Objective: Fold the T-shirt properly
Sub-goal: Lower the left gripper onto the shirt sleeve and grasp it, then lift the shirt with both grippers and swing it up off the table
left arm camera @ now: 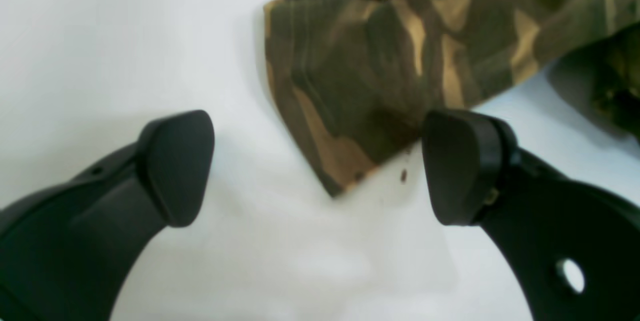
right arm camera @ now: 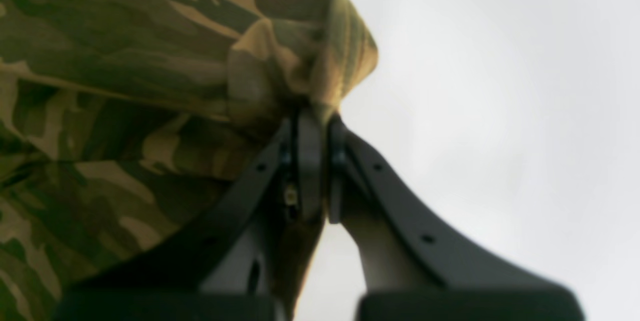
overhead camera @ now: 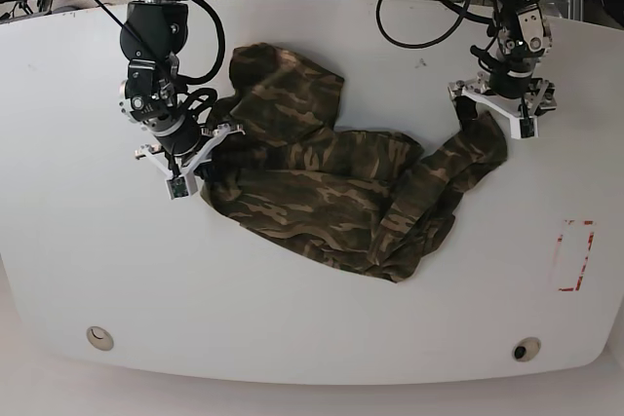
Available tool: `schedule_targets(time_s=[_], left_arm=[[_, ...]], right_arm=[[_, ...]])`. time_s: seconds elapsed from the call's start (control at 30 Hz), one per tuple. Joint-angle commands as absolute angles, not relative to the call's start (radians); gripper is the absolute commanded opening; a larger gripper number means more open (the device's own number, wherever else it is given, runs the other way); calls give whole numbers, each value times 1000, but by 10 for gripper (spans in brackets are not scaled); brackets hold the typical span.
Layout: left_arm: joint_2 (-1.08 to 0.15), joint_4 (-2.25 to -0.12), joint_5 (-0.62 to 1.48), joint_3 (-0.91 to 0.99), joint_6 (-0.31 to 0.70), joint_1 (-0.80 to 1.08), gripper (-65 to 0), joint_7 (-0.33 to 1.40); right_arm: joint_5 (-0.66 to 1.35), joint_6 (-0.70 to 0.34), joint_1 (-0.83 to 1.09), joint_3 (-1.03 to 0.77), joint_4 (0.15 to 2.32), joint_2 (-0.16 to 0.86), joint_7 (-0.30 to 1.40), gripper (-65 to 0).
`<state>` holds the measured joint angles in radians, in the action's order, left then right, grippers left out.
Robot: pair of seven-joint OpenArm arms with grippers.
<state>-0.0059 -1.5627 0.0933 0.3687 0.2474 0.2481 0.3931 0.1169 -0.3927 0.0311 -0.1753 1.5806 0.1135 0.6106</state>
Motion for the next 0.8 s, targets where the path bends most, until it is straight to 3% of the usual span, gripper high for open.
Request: schedule_targets(time_s=[0.0, 0.13, 0.23, 0.53, 0.77], left_arm=[[-10, -1540, 101, 351, 251, 242, -25, 383], [-10, -1511, 101, 314, 251, 220, -79, 383], [-10, -1498, 99, 300, 251, 217, -175, 383], [-8, -1498, 99, 300, 249, 220, -650, 383], [-39, -1618, 108, 306, 272, 257, -644, 383]], right_arm=[[128, -394, 24, -177, 1616, 122, 585, -650], [130, -394, 30, -177, 1620, 122, 585, -650], [130, -394, 30, -177, 1629, 122, 585, -650], [130, -394, 44, -180, 1653, 122, 585, -650], [133, -397, 51, -268, 1653, 127, 581, -650]])
